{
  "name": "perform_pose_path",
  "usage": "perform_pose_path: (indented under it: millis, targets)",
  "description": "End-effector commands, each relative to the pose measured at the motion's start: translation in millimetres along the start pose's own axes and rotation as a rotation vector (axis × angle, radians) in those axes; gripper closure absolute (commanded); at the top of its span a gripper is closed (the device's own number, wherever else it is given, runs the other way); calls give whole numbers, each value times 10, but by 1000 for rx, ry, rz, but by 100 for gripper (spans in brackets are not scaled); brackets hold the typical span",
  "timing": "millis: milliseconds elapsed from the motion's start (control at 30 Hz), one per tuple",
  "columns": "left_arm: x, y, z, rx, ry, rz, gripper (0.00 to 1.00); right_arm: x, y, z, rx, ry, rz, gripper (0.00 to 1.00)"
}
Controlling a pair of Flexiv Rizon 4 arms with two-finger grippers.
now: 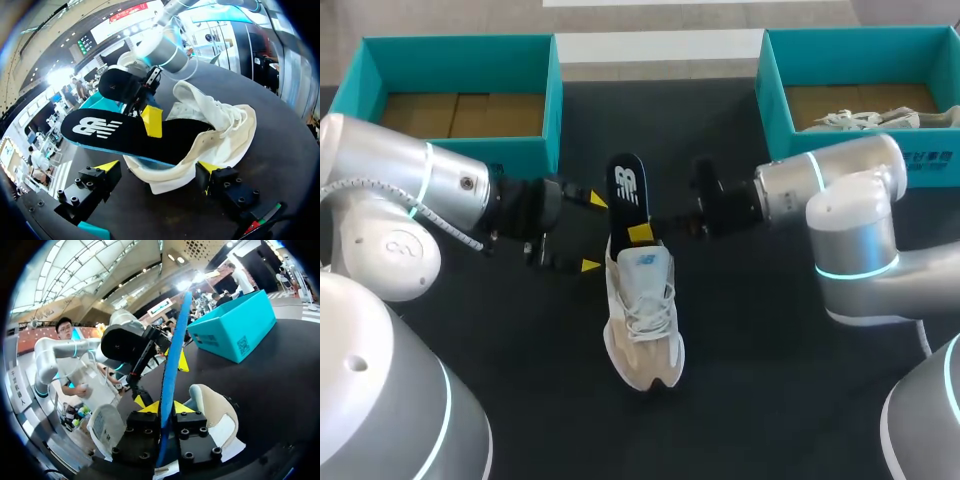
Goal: Take the shoe out of the shoebox, open the shoe tongue, remove and reinsert the insole, then place the shoe into the shoebox
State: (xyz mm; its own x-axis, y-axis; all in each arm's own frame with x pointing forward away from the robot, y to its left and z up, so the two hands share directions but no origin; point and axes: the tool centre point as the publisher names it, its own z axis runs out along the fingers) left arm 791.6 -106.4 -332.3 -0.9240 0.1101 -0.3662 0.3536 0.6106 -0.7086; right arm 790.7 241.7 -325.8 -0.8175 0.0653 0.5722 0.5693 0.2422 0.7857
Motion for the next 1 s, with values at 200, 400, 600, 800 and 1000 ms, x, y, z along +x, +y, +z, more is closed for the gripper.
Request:
perform_pose_path:
  millis: [200, 400, 600, 800, 1000]
  targets:
    - [-5, -6, 11, -4, 2, 0, 0, 26, -176, 48, 65, -6, 49, 100]
    - [-5, -6, 11, -4, 2, 0, 0, 118, -370, 71, 84, -3, 95, 100]
    - [-5, -6, 11, -4, 2, 0, 0, 169, -443, 80, 101, -3, 117, 100]
    - [-5, -6, 11, -4, 2, 0, 0, 158, -250, 64, 75, -20, 59, 75]
    - [-5, -6, 11, -4, 2, 0, 0, 66, -77, 59, 67, -21, 20, 73]
